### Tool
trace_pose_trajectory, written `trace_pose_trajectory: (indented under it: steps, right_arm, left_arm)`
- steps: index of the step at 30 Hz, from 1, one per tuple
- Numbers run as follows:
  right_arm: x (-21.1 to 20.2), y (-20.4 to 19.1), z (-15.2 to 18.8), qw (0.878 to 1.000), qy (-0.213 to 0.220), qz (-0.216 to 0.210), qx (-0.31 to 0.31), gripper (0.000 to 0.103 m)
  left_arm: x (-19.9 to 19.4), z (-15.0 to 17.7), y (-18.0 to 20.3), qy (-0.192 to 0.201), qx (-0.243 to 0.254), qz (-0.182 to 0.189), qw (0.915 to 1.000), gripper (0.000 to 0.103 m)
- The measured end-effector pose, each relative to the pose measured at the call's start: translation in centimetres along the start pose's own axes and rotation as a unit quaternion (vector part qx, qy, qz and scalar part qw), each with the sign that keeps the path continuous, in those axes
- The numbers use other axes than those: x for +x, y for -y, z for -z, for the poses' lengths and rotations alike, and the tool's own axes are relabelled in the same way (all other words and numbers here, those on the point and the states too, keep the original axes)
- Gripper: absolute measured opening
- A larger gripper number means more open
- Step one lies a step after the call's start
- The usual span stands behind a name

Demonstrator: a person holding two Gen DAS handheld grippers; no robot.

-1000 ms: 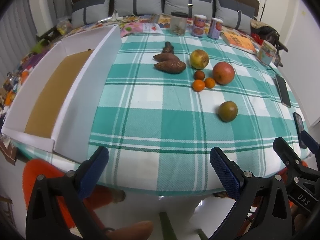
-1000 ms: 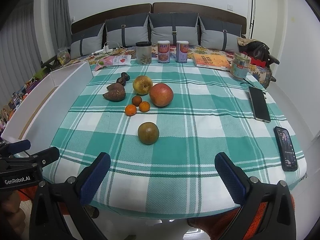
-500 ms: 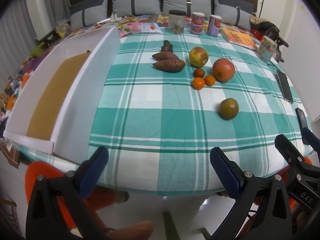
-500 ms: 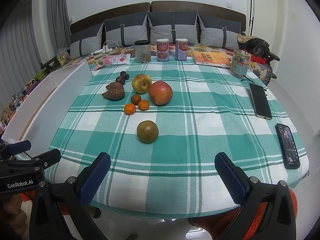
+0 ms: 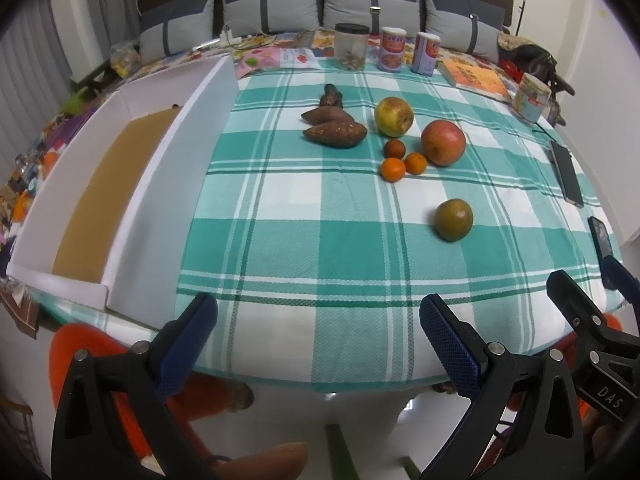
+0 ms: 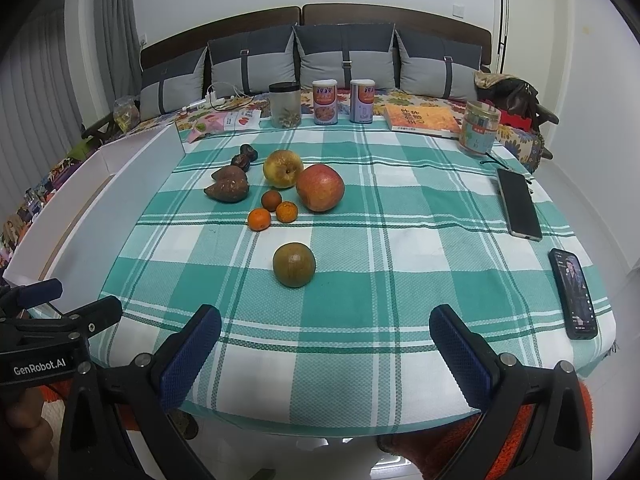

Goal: Organize fruits

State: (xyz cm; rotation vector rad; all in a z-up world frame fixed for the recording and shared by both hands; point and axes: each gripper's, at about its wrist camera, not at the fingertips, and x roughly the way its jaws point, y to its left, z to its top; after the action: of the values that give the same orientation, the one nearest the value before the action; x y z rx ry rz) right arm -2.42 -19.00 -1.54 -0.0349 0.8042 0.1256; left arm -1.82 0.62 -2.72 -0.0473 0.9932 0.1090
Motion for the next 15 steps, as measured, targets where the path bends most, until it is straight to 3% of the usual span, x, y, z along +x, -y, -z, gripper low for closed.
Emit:
trace_pose_trajectory:
  steps: [8, 15]
  right_arm:
    - [0.0, -0.2, 0.0, 1.000, -0.001, -0.004, -0.001, 0.103]
    - [0.9, 0.1, 0.3, 1.000, -0.012, -0.007, 0.003, 0.103]
  left_arm:
    - [0.0, 0.0, -0.2, -0.002, -0.001, -0.002, 1.0000, 0.102]
    - [1.3, 0.2, -0.7, -0.027, -0.008, -0.002, 0.9996, 0.102]
